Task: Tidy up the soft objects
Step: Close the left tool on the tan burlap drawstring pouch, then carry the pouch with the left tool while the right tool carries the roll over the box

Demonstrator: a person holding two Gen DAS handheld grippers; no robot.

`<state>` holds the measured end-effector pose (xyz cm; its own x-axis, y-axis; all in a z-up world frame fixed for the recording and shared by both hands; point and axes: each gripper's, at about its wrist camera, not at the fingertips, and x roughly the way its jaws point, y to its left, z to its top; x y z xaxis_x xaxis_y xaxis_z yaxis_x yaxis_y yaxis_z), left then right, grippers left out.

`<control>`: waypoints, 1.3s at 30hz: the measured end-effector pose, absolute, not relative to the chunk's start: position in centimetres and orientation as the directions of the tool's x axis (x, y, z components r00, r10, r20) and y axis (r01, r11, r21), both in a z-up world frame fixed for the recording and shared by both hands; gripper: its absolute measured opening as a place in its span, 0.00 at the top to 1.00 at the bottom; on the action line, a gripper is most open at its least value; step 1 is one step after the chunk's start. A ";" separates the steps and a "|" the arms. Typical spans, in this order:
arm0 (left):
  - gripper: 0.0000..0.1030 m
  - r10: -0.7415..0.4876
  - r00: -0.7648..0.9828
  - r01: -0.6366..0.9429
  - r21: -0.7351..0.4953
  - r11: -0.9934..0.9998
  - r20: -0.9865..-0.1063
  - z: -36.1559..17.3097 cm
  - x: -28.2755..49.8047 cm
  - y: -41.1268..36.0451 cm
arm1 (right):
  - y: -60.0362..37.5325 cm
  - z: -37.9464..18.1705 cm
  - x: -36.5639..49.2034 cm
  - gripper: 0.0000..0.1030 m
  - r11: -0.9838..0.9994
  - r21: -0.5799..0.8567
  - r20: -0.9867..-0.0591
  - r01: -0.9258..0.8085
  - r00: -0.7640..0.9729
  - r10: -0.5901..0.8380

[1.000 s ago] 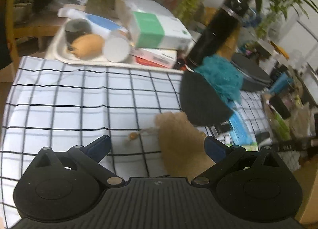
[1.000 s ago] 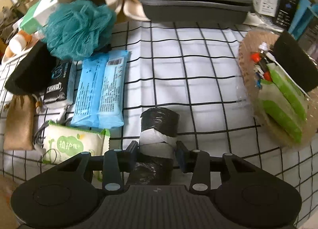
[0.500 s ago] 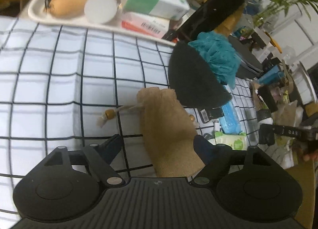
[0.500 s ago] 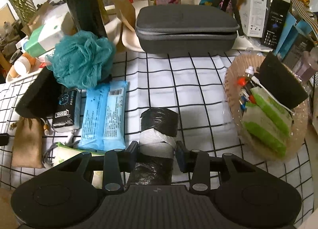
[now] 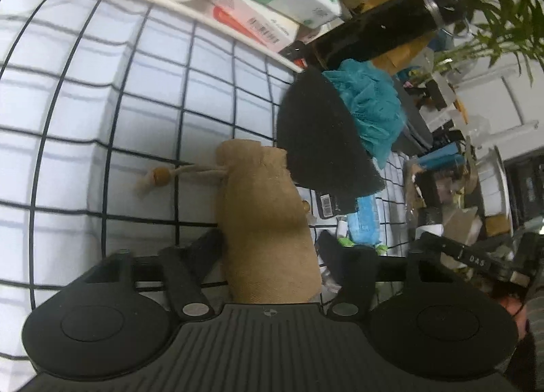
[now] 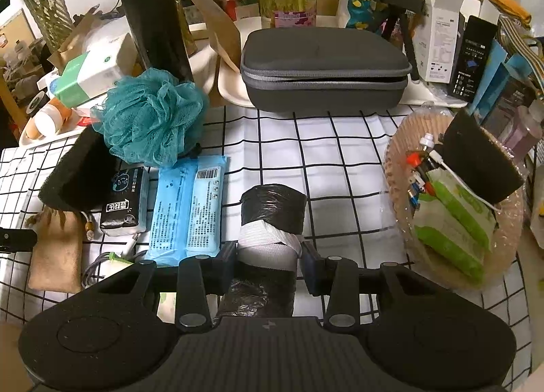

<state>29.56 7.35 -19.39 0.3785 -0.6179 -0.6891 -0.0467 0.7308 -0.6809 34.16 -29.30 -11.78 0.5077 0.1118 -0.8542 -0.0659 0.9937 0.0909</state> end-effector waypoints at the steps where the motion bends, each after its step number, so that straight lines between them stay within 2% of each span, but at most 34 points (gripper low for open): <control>1: 0.58 -0.614 0.380 -0.060 -0.681 0.729 -0.692 -19.5 29.5 7.5 | -29.3 -11.7 34.1 0.58 0.993 0.092 -0.853 -0.068 0.509 0.114; 3: 0.85 -0.601 0.366 -0.085 -0.669 0.738 -0.710 -20.0 29.5 7.7 | -29.2 -11.6 34.1 0.58 0.993 0.093 -0.852 -0.071 0.511 0.116; 4: 0.90 -0.592 0.365 -0.094 -0.661 0.744 -0.718 -20.2 29.5 7.7 | -29.2 -11.6 34.1 0.58 0.993 0.091 -0.852 -0.072 0.511 0.115; 6: 0.93 -0.590 0.365 -0.100 -0.660 0.744 -0.720 -20.4 29.4 7.9 | -29.1 -11.6 34.1 0.58 0.994 0.086 -0.851 -0.073 0.513 0.111; 12: 0.96 -0.549 0.379 -0.100 -0.623 0.776 -0.745 -19.6 29.0 7.6 | -29.1 -11.5 34.1 0.58 0.994 0.082 -0.849 -0.075 0.518 0.109; 22: 0.97 -0.487 0.494 -0.064 -0.589 0.806 -0.720 -15.7 27.1 7.8 | -28.8 -10.1 33.2 0.58 0.989 0.095 -0.826 -0.110 0.546 0.140; 31: 0.97 -0.429 0.640 0.005 -0.555 0.832 -0.638 -11.6 24.8 8.7 | -29.0 -8.5 32.0 0.58 0.987 0.110 -0.797 -0.115 0.583 0.157; 39: 0.97 -0.476 0.690 0.084 -0.593 0.801 -0.545 -9.6 23.2 8.6 | -29.8 -6.2 30.6 0.58 0.979 0.159 -0.750 -0.128 0.630 0.204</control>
